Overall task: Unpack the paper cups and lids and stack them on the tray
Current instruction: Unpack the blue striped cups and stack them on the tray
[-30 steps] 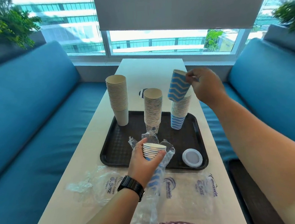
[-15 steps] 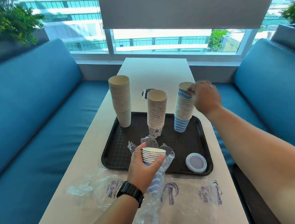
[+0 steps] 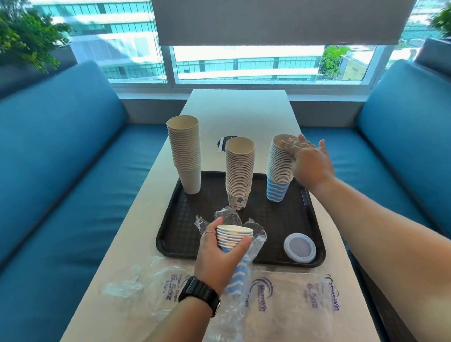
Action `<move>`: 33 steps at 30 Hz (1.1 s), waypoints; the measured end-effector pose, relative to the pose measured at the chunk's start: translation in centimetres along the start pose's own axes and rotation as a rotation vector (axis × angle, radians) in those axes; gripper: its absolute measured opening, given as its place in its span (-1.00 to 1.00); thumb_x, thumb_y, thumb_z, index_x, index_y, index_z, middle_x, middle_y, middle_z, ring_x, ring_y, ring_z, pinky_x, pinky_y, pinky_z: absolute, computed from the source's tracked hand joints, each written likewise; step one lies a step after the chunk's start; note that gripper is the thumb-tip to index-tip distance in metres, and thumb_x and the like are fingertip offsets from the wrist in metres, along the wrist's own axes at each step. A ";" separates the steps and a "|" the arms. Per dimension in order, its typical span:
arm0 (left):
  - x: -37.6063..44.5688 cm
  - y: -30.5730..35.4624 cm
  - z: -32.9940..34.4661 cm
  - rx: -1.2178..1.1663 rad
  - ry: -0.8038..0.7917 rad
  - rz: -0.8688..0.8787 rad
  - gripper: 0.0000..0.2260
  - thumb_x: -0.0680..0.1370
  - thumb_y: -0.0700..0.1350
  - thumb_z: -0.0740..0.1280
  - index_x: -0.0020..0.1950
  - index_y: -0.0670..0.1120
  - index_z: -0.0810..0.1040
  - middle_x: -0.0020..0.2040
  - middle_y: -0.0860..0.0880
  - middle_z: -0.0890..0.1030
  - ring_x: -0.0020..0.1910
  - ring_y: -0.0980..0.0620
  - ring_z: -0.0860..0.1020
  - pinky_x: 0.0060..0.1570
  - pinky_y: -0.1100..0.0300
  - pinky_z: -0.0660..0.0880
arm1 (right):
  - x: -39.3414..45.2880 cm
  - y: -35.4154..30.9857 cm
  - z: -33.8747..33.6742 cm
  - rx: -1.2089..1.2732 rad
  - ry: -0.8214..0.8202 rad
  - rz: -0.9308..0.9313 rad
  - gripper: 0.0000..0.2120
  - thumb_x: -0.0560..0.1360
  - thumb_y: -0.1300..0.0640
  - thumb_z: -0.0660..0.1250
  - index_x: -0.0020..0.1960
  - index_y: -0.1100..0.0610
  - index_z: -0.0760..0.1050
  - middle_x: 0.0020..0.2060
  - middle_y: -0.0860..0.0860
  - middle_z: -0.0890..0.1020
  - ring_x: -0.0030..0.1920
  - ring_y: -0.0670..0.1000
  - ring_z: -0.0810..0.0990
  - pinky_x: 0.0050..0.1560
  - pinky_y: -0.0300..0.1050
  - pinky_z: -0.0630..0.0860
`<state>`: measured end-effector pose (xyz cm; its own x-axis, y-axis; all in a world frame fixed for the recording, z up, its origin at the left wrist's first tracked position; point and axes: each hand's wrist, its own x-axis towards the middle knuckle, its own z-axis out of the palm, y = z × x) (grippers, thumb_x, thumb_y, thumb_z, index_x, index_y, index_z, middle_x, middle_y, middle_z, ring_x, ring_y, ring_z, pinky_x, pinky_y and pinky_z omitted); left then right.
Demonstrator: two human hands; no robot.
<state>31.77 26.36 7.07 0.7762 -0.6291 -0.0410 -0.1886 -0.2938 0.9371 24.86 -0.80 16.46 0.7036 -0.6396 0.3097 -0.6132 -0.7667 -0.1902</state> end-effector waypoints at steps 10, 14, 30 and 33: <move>-0.2 0.5 0.1 0.011 0.003 0.007 -0.27 0.40 0.20 0.50 0.48 0.10 0.29 0.29 0.06 0.46 0.19 0.13 0.50 0.17 0.28 0.48 | -4.8 -3.7 -0.9 0.355 0.088 -0.057 -0.79 0.55 0.17 0.33 0.15 0.11 0.64 0.17 0.04 0.62 0.23 0.09 0.51 0.30 -0.05 0.36; -0.3 0.7 0.0 0.019 -0.009 0.010 -0.24 0.39 0.23 0.49 0.51 0.07 0.28 0.31 0.04 0.45 0.22 0.10 0.50 0.20 0.25 0.47 | -7.9 -5.7 -1.4 0.476 -0.051 -0.032 -0.82 0.55 0.10 0.35 0.12 0.04 0.65 0.05 0.00 0.65 0.04 0.02 0.57 0.09 -0.11 0.49; -1.1 1.3 -0.3 0.015 -0.006 0.050 -0.27 0.44 0.16 0.48 0.53 0.07 0.24 0.37 0.03 0.41 0.27 0.14 0.43 0.10 0.39 0.35 | -12.8 -7.7 -0.4 0.696 -0.358 -0.001 -0.86 0.50 0.20 0.40 0.00 0.02 0.66 -0.10 -0.09 0.65 -0.05 -0.15 0.58 0.02 -0.24 0.53; -1.1 1.2 -0.4 0.012 -0.012 0.059 -0.26 0.45 0.16 0.47 0.54 0.09 0.21 0.39 0.03 0.41 0.29 0.10 0.45 0.20 0.28 0.40 | -12.9 -8.0 -0.4 0.680 -0.364 -0.025 -0.88 0.50 0.20 0.41 -0.01 0.03 0.66 -0.10 -0.08 0.64 -0.05 -0.14 0.59 0.04 -0.21 0.54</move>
<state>30.96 26.94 8.41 0.7562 -0.6543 0.0105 -0.2417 -0.2645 0.9336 20.55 13.57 14.40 0.8602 -0.5097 0.0179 -0.3230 -0.5717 -0.7542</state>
